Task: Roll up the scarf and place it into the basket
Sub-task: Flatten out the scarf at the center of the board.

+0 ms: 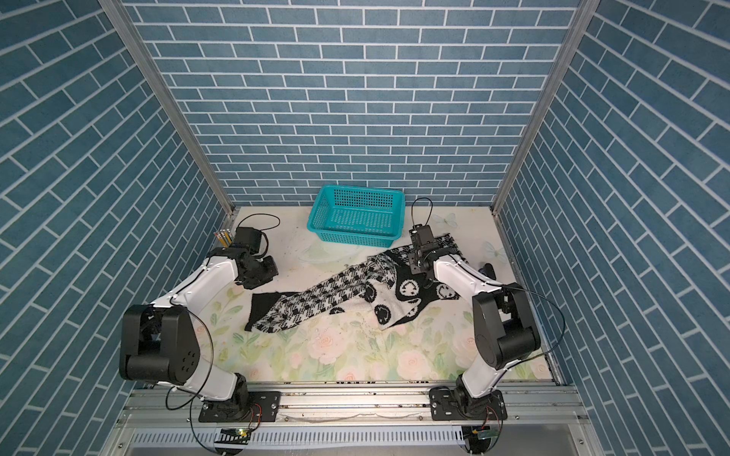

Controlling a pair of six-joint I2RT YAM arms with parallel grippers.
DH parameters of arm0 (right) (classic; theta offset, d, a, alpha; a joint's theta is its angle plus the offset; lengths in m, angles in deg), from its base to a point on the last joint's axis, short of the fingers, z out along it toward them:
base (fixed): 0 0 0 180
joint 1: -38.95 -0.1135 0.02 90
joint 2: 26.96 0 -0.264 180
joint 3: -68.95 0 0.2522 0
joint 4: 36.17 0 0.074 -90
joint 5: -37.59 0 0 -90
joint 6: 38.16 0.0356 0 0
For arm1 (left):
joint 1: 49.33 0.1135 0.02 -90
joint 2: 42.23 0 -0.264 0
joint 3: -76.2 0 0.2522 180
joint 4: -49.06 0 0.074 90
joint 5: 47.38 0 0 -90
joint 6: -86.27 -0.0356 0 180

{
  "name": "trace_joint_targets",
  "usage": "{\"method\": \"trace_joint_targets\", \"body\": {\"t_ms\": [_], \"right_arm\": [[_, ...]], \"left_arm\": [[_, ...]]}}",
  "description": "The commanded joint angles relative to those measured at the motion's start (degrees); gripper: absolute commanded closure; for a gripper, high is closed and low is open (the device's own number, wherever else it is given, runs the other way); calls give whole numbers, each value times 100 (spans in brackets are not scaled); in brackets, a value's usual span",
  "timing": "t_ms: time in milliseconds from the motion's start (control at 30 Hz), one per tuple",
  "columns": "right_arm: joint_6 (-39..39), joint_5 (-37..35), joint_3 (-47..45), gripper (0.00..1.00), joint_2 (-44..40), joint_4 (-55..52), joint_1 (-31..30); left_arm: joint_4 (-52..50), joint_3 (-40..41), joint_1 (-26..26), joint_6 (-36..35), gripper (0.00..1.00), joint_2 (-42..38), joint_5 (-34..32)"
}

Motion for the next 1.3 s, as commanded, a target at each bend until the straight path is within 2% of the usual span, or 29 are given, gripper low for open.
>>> {"method": "trace_joint_targets", "body": {"t_ms": [0, 67, 100, 233, 467, 633, 700, 733, 867, 900, 1000, 1267], "right_arm": [[110, -3, -86, 55, -161, -42, -27], [112, -21, -86, 54, -173, -54, -27], [101, -16, -86, 54, -174, -49, -28], [102, -15, -86, 54, -132, -55, -27], [120, 19, -86, 54, -98, -34, -34], [112, 24, -95, 54, -128, -34, -35], [110, 19, -95, 54, -128, -45, -33], [117, 6, -95, 54, -139, -54, -35], [106, -36, -121, 54, -182, -89, -35], [97, -37, -121, 54, -188, -85, -35], [99, -47, -105, 54, -173, -87, -35], [102, -6, -12, 54, -80, -81, -35]], "left_arm": [[-122, -4, 1, -46, 90, 336, 319], [6, 136, 1, -14, 59, 458, 632], [81, 234, 1, 20, 53, 446, 758], [86, 496, -43, 86, 43, 248, 778], [71, 1036, -111, 95, 42, 43, 766], [299, 1236, -113, 144, 45, 112, 603], [350, 1160, -121, 165, 50, 241, 605], [391, 1120, -122, 177, 55, 300, 658], [469, 1025, -135, 210, 97, 391, 794], [449, 1005, -139, 216, 100, 395, 789], [341, 927, -139, 200, 100, 352, 739], [-269, 216, -139, 298, 100, -291, 78]]}}
